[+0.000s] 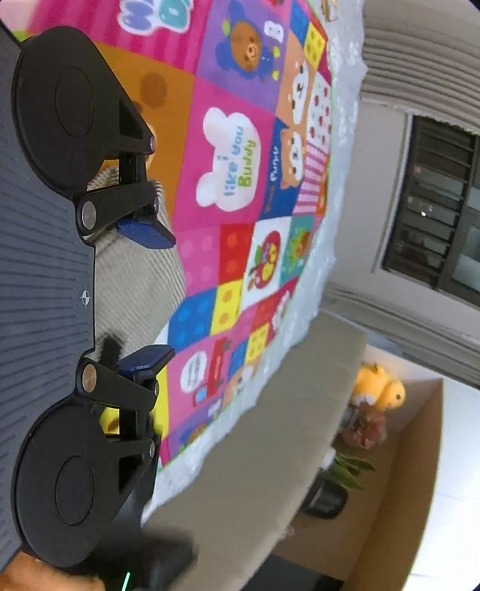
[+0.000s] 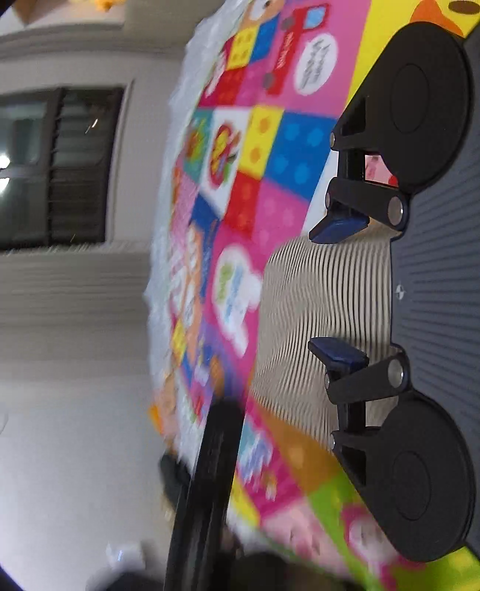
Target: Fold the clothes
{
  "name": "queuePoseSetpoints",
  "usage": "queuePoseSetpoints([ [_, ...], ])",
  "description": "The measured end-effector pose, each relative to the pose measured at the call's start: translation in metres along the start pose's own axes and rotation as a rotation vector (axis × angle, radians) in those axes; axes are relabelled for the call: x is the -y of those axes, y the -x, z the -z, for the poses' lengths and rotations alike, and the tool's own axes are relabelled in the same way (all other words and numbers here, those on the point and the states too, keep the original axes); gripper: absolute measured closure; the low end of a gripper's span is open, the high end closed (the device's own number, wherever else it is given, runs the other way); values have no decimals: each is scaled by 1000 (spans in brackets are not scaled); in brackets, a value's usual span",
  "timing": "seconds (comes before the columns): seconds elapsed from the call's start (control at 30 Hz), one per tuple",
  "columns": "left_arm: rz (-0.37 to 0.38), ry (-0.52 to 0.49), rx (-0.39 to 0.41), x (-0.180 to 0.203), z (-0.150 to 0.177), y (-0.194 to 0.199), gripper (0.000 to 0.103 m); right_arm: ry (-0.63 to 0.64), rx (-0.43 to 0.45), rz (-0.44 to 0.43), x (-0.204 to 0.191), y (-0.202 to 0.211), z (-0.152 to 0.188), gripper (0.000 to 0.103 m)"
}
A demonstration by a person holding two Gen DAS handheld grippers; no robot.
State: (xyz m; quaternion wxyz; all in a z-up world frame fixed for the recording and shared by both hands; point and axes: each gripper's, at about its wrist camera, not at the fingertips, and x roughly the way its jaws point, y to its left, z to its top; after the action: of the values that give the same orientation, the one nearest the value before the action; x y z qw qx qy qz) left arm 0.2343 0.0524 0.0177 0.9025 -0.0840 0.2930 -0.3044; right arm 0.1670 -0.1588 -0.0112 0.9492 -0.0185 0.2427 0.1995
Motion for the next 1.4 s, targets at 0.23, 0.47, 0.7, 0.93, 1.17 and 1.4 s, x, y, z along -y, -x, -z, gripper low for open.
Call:
queuePoseSetpoints([
  [0.23, -131, 68, -91, -20, 29, -39, 47, 106, -87, -120, -38, 11, 36, 47],
  [0.47, -182, 170, -49, -20, 26, 19, 16, 120, -63, -111, -41, 9, 37, 47],
  [0.7, 4, 391, -249, -29, 57, -3, 10, 134, -59, -102, -46, 9, 41, 45],
  [0.93, -1, 329, -266, -17, 69, -22, 10, 58, -71, -135, -7, 33, 24, 41],
  [1.17, -3, 336, -248, -8, 71, -23, 17, -168, -91, -184, 63, 43, -5, 19],
  [1.4, 6, 330, -252, -10, 72, -25, 20, -334, -248, -199, 96, -25, 16, 18],
])
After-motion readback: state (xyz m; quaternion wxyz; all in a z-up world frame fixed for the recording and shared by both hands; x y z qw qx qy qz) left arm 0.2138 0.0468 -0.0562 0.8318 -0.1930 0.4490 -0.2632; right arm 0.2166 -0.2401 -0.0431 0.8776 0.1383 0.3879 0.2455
